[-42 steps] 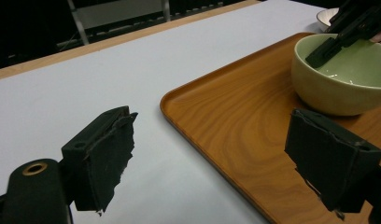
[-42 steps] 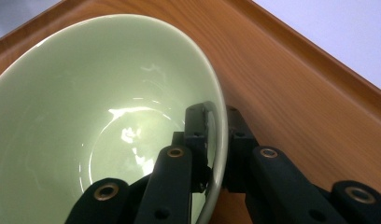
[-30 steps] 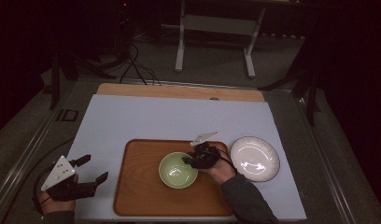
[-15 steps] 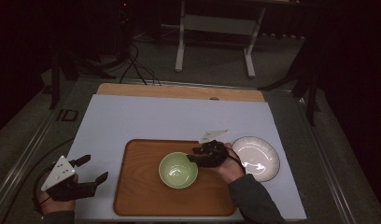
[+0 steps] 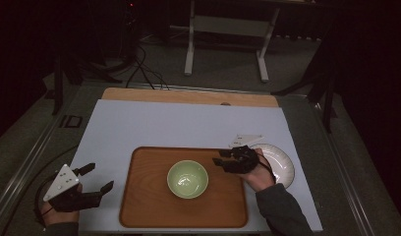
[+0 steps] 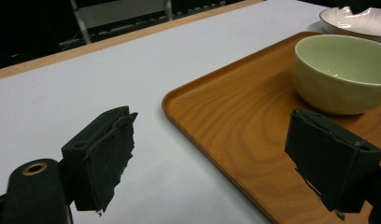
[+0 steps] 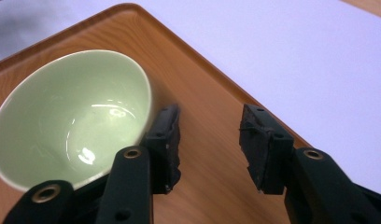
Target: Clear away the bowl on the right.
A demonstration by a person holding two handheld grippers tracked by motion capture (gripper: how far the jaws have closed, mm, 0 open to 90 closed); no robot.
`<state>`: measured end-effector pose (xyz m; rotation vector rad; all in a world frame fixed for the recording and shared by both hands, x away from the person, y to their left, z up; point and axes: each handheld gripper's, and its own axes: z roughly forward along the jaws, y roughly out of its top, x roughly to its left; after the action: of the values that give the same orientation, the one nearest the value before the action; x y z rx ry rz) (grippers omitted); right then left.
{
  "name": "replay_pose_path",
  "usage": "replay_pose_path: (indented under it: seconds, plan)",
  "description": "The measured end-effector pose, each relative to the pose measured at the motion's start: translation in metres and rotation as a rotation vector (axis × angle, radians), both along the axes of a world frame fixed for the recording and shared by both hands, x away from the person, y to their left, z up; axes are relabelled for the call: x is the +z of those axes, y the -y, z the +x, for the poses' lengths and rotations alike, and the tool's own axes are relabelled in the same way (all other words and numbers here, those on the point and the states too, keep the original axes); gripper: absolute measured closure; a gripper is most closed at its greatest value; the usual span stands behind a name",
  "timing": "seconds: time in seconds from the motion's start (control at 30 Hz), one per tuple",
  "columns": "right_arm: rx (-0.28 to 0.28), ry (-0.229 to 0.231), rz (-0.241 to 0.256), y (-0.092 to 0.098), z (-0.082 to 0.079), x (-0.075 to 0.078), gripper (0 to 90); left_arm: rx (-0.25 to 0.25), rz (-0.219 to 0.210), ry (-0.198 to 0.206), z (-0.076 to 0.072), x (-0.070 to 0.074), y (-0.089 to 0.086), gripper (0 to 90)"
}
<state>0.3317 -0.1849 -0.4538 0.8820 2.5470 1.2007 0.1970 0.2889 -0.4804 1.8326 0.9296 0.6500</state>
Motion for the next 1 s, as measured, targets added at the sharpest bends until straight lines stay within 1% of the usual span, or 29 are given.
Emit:
replay_pose_path:
  seconds: [0.07,0.1,0.13,0.17,0.3,0.33,0.37,0.4,0.5,0.53,0.57,0.63,0.7,0.73,0.77,0.9,0.93,0.97,1.0]
  plan:
    - [-0.019,0.002,0.007,0.008,0.000,0.000,55.5,0.002,-0.001,0.000,0.000,0.000,0.000,15.1]
    - [-0.019,0.002,0.007,0.008,0.000,0.000,55.5,0.002,-0.001,0.000,0.000,0.000,0.000,15.1]
    - [-0.028,0.000,0.010,0.011,0.000,0.000,55.4,0.003,-0.001,0.001,0.000,0.000,0.000,15.1]
    - [-0.047,-0.001,0.018,0.019,0.000,0.000,55.3,0.003,0.000,0.001,0.000,0.000,0.000,15.1]
    - [-0.084,-0.004,0.036,0.035,0.000,-0.001,54.4,0.003,0.000,0.000,0.000,0.000,-0.001,15.1]
    - [-0.084,-0.004,0.036,0.035,0.000,-0.001,54.4,0.004,-0.001,-0.001,0.000,0.000,0.000,15.1]
    - [-0.106,-0.006,0.044,0.044,-0.001,-0.001,54.2,0.004,-0.001,-0.001,0.000,0.000,0.000,15.1]
    - [-0.118,-0.006,0.052,0.048,-0.001,-0.002,54.2,0.004,-0.001,-0.001,0.000,0.000,0.000,15.1]
    - [-0.138,-0.003,0.066,0.060,-0.003,-0.002,54.1,0.006,-0.002,-0.002,0.000,0.000,-0.001,15.1]
    - [-0.138,-0.003,0.066,0.060,-0.003,-0.002,54.1,0.006,-0.002,-0.002,0.000,0.000,-0.001,15.1]
    - [-0.140,-0.001,0.072,0.067,-0.005,-0.002,54.0,0.007,-0.002,-0.002,0.000,0.000,-0.001,15.1]
    - [-0.147,0.008,0.075,0.074,-0.008,-0.003,53.5,0.008,-0.001,-0.002,0.000,0.000,-0.001,15.1]
    - [-0.169,0.015,0.078,0.082,-0.011,-0.004,52.9,0.009,-0.003,-0.003,0.000,0.000,-0.001,15.1]
    - [-0.169,0.015,0.078,0.082,-0.011,-0.004,52.9,0.009,-0.003,-0.003,0.000,0.000,-0.001,15.2]
    - [-0.192,0.023,0.092,0.091,-0.015,-0.006,51.9,0.009,-0.002,-0.004,0.000,0.000,-0.001,15.2]
    - [-0.242,0.033,0.124,0.108,-0.022,-0.013,48.3,0.021,-0.002,-0.003,0.000,0.000,-0.001,15.1]
    - [-0.242,0.033,0.124,0.108,-0.022,-0.013,48.3,0.021,-0.002,-0.003,0.000,0.000,-0.001,15.1]
    - [-0.269,0.029,0.129,0.114,-0.024,-0.017,45.8,0.025,-0.004,-0.004,0.000,0.000,-0.002,15.1]
    - [-0.277,0.025,0.123,0.117,-0.025,-0.019,45.6,0.026,-0.003,-0.004,0.000,0.000,-0.002,15.2]
